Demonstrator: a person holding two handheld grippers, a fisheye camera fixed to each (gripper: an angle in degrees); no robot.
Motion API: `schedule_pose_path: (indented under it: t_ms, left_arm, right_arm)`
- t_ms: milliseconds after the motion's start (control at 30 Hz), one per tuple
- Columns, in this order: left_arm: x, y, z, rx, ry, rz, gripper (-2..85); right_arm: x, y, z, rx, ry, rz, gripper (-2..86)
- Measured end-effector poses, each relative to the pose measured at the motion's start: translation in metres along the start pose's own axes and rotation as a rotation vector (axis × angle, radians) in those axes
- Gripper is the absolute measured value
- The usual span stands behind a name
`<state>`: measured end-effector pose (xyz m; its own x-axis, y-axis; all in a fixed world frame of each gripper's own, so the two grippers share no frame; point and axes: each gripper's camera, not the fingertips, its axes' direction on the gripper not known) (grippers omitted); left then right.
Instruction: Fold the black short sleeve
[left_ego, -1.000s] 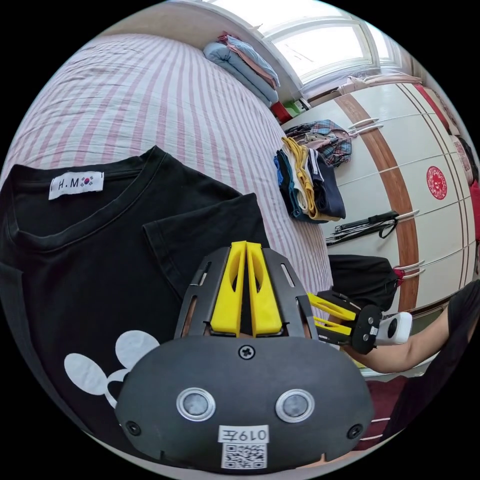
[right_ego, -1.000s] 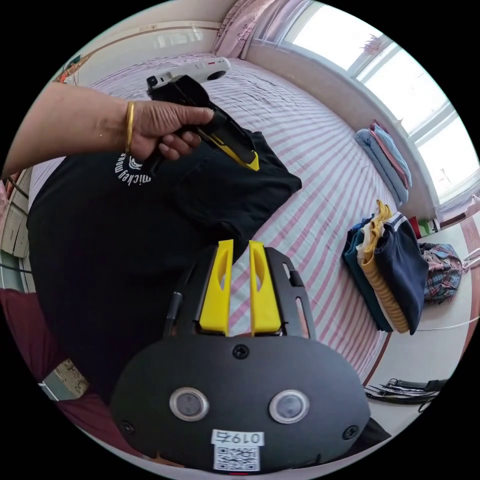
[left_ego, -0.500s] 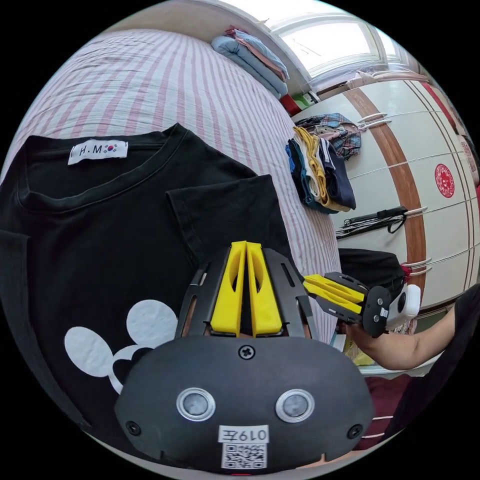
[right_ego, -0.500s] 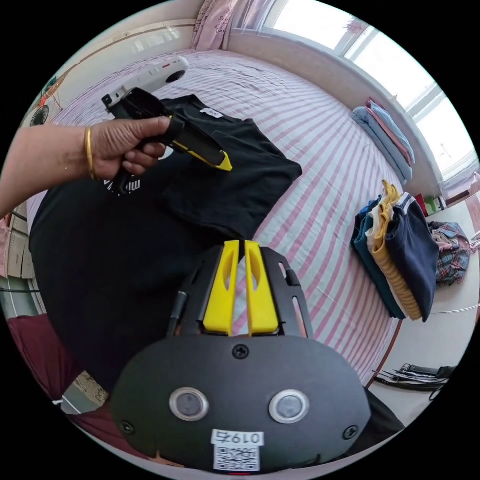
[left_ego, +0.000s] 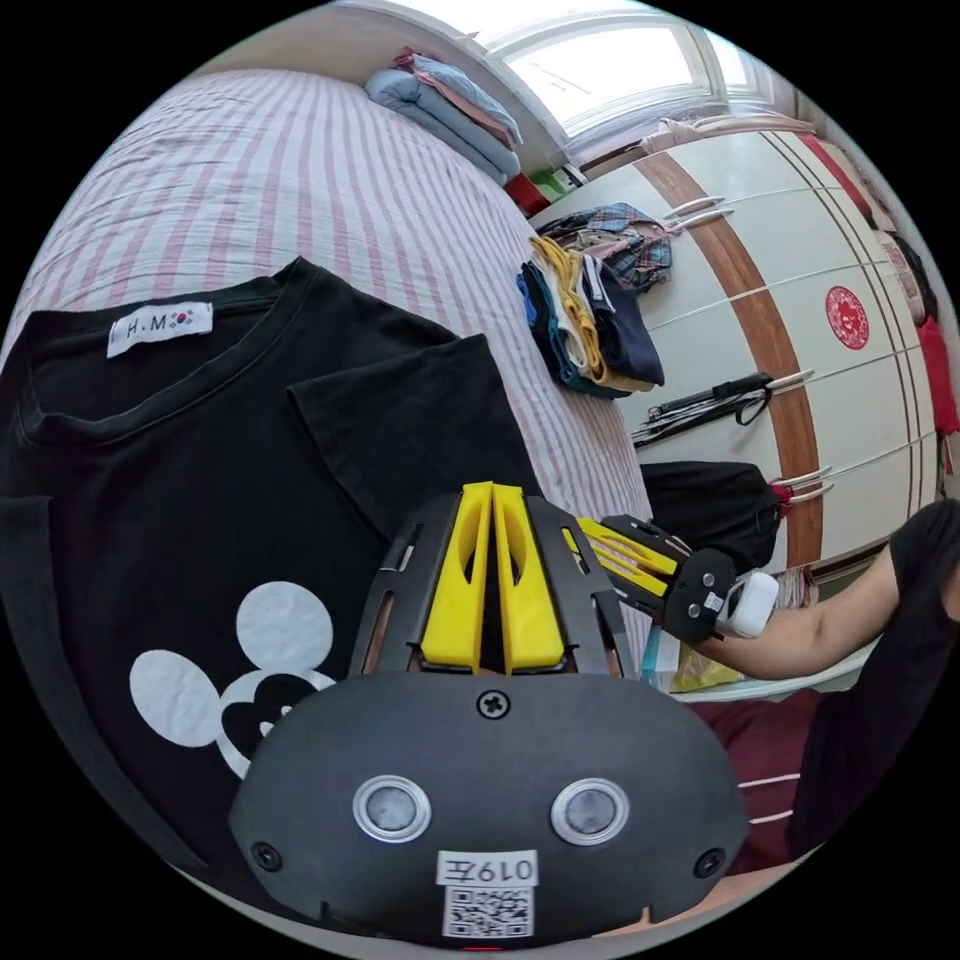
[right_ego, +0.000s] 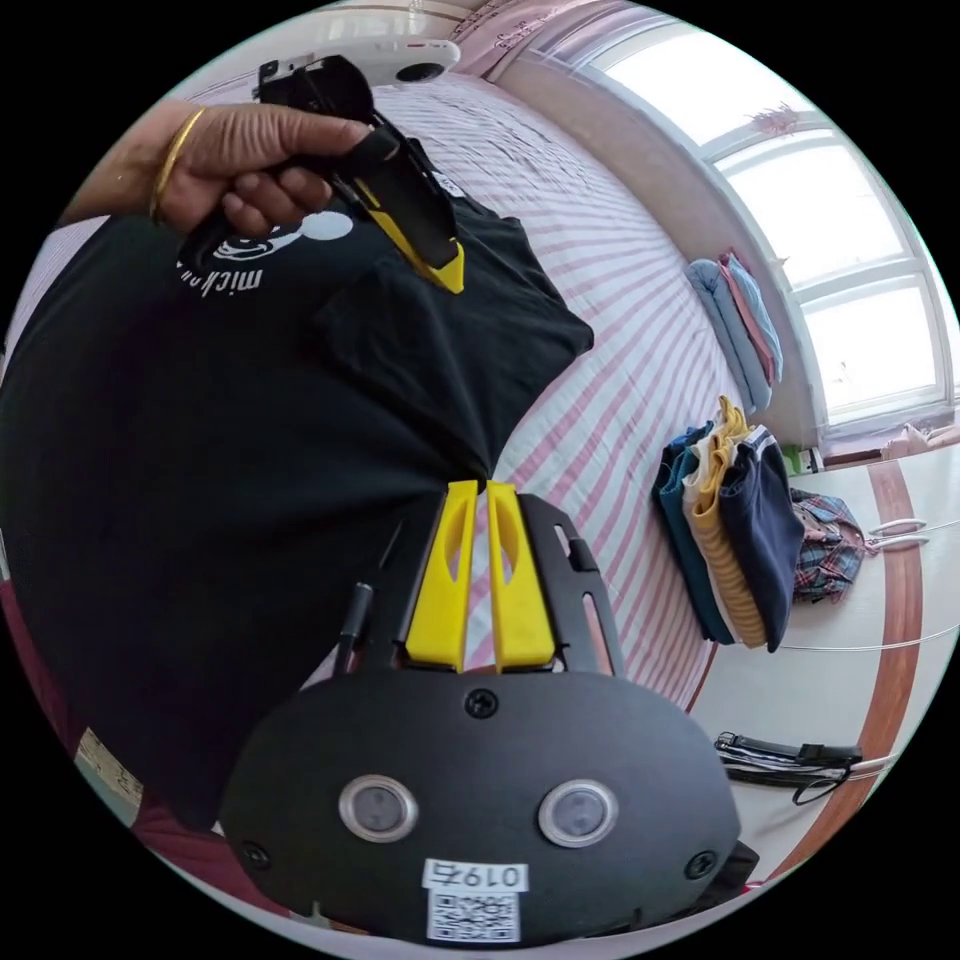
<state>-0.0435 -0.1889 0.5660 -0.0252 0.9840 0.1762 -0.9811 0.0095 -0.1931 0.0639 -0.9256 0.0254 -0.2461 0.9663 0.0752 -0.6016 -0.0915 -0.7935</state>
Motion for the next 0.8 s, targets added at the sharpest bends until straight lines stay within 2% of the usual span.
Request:
schedule_pose_path:
  t_ms: [133, 200, 267, 400, 533, 667, 800]
  left_arm:
    - [0.032, 0.029, 0.009, -0.086, -0.108, 0.092, 2.5]
    - [0.036, 0.042, 0.009, -0.097, -0.172, 0.059, 4.1]
    - [0.034, 0.058, -0.001, -0.016, -0.214, -0.051, 6.0]
    - [0.025, 0.075, -0.014, 0.118, -0.239, -0.231, 6.8]
    - [0.024, 0.073, -0.003, 0.108, -0.209, -0.282, 6.5]
    - [0.024, 0.062, 0.008, 0.033, -0.269, -0.295, 3.3]
    - [0.018, 0.063, 0.001, 0.046, -0.26, -0.303, 2.0]
  right_arm:
    - [-0.004, -0.001, 0.002, 0.003, -0.007, 0.003, 0.1]
    - [-0.007, -0.001, 0.003, 0.003, -0.002, -0.009, 0.4]
    - [-0.009, -0.001, 0.003, 0.009, 0.004, -0.02, 0.6]
    - [-0.013, -0.001, 0.003, 0.015, 0.019, -0.033, 0.4]
    - [-0.012, -0.004, 0.003, 0.004, 0.018, -0.023, 0.1]
    - [-0.01, -0.007, 0.001, -0.003, 0.023, -0.022, -0.1]
    - [-0.006, -0.008, -0.001, -0.006, 0.036, -0.033, -0.3]
